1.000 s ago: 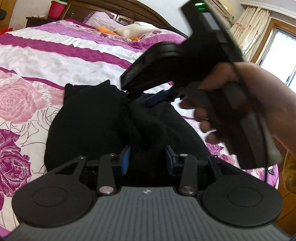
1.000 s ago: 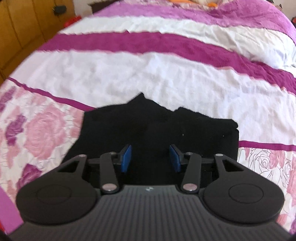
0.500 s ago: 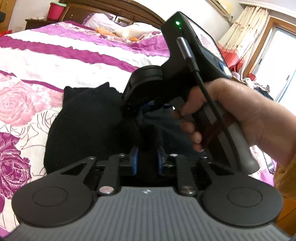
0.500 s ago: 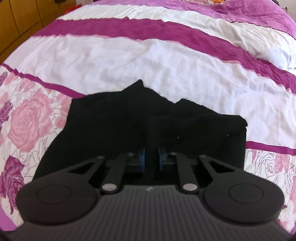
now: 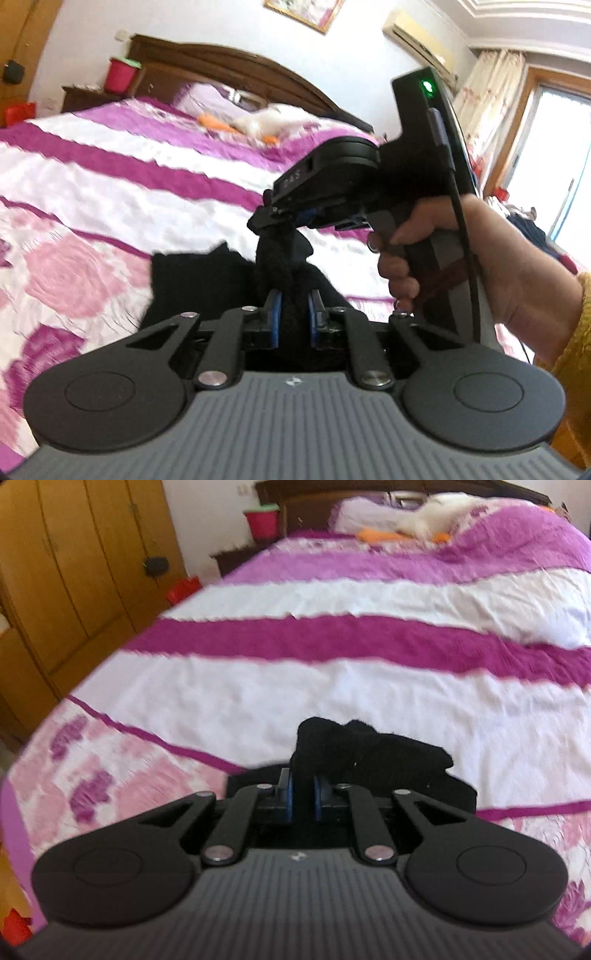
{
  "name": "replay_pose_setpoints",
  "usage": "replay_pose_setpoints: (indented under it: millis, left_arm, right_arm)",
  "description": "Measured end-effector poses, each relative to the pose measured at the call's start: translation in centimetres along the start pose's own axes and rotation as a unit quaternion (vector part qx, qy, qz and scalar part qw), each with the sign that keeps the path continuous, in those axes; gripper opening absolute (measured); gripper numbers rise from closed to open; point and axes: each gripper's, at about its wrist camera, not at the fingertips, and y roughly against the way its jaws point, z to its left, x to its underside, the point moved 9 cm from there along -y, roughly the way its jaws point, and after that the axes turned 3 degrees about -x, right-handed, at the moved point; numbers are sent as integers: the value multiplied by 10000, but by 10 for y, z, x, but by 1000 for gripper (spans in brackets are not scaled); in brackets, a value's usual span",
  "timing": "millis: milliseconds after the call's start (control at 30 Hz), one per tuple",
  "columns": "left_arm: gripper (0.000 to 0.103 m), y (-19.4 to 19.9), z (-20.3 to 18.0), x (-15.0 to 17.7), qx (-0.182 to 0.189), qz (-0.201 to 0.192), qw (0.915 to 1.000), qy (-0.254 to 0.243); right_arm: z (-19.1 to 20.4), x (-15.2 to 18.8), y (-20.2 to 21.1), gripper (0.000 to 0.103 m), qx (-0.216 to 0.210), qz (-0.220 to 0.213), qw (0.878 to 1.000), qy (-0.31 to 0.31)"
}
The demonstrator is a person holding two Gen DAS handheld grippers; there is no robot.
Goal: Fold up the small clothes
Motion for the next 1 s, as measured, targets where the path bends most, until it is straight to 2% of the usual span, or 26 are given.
replay_pose_setpoints:
  millis: [200,333,433,500,567,667,833,867,900,1000]
  left_arm:
    - [16,15,28,-12,-438,-221,9988,34]
    - [16,7,55,1,-824,4,9965,144]
    - [16,-2,71,13,-1151,152,9932,-23]
    - [17,-8,80,23,-1291,320,9911,-70]
    - [18,-10,84,30,-1321,455,9901,-84]
    - [20,-16,91,37,-1332,485,9898,-153]
    - [23,-8,88,31,-1286,505,9904,-81]
    - [24,-6,88,29,-1240,489,9911,-16]
    - [24,-4,87,26,-1202,468,9916,22]
    - [26,4,85,16,-1161,362,9925,114]
  right_arm:
    - [29,-10,-14,14,-236,-91,9995,169]
    - [47,3,-40,14,-242,80,9990,365]
    - [54,20,-63,14,-260,285,9981,470]
    - [53,35,-80,16,-169,519,9970,550]
    - [52,43,-87,17,-89,509,9964,668]
    - [55,43,-73,21,-126,282,9962,815]
    - [55,23,-11,26,-381,-437,9940,932]
    - [51,21,1,30,-371,-523,9937,923]
    - [45,21,13,34,-351,-605,9938,862]
    - [21,28,43,37,-266,-795,9953,485]
